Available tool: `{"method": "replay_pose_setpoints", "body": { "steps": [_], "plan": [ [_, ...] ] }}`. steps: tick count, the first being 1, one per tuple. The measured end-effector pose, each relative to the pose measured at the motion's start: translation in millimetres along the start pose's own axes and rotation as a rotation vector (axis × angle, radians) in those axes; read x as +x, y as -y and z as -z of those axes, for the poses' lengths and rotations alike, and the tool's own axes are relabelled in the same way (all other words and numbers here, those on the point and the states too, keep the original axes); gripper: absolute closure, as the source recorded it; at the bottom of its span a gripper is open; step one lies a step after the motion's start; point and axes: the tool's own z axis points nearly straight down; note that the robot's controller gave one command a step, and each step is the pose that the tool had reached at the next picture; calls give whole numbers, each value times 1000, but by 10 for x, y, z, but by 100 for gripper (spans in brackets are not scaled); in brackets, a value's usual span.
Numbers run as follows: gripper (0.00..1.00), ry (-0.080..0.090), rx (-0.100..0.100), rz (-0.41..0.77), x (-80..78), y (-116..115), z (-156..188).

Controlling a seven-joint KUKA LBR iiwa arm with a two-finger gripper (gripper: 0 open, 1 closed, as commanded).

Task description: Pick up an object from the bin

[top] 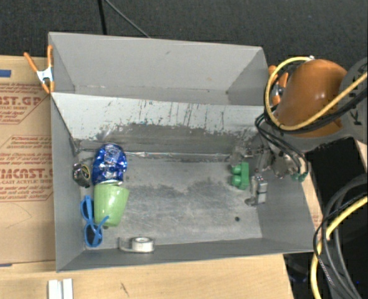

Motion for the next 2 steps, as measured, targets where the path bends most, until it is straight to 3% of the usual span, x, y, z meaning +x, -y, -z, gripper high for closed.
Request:
{"method": "replay_pose_setpoints", "body": {
  "steps": [1, 2],
  "plan": [
    [0, 4, -1, -94, -260, 464, -645],
    [0, 6, -1, -150, -392, 688, -977]
  ]
}}
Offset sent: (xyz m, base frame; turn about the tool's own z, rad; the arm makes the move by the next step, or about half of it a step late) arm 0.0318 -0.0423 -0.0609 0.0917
